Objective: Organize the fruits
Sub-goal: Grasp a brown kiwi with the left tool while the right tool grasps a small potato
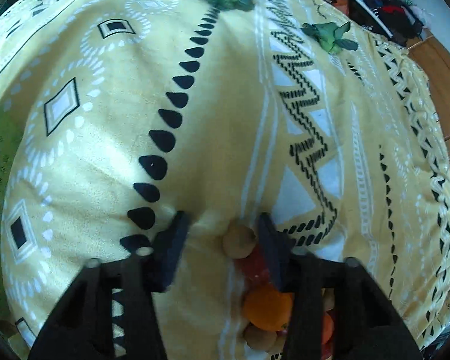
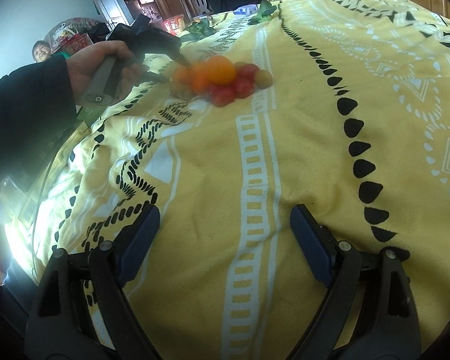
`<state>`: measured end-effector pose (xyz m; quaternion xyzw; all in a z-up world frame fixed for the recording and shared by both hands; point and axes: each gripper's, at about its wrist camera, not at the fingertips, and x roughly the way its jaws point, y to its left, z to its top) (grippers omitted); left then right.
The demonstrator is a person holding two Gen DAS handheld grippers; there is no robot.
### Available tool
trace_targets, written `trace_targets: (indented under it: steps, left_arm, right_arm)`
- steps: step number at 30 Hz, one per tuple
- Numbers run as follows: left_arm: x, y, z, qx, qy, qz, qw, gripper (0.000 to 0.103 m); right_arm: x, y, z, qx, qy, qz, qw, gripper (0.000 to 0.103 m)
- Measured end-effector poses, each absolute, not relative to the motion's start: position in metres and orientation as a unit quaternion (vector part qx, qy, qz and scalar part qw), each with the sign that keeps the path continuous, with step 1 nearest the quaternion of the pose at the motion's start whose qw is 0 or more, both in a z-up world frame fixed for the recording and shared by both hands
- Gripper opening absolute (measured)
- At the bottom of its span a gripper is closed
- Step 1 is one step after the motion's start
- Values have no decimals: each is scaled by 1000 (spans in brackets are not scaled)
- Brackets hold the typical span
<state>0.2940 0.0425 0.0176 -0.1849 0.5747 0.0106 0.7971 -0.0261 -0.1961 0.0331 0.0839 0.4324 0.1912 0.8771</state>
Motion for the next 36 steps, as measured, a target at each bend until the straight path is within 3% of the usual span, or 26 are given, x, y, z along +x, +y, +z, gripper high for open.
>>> trace_targets:
  steps: [4, 16, 18, 23, 25, 26, 29, 32, 34, 36]
  left_arm:
    - [292, 37, 16, -187, 582, 7, 791, 30]
    - [287, 30, 17, -196, 580, 1, 791, 37]
    - [285, 29, 18, -207, 578, -2, 789, 44]
    - [288, 25, 16, -186, 579, -2, 794, 44]
    - [287, 24, 17, -179, 576, -2, 798, 35]
    - [286, 24, 18, -177, 574, -4, 799, 26]
    - [277, 23, 30, -169, 563, -11, 809, 22]
    - [249, 26, 54, -165, 528, -27, 833, 22]
    - [223, 28, 71, -158, 504, -35, 848, 22]
    - [196, 30, 81, -156, 488, -44, 857, 22]
  right_arm:
    - [-26, -196, 33, 83, 433, 190, 877, 89]
    - [-26, -195, 33, 77, 433, 188, 878, 90]
    - [-26, -196, 33, 77, 433, 188, 878, 90]
    - [-25, -195, 33, 75, 433, 187, 879, 90]
    - [-25, -195, 33, 75, 433, 188, 879, 90]
    - [-25, -195, 33, 74, 433, 187, 879, 90]
    - [-25, -196, 33, 76, 432, 187, 879, 88]
    - [-25, -198, 36, 79, 434, 183, 879, 81]
    - [-22, -202, 40, 87, 433, 183, 878, 63]
    - [-17, -204, 46, 98, 432, 185, 877, 60]
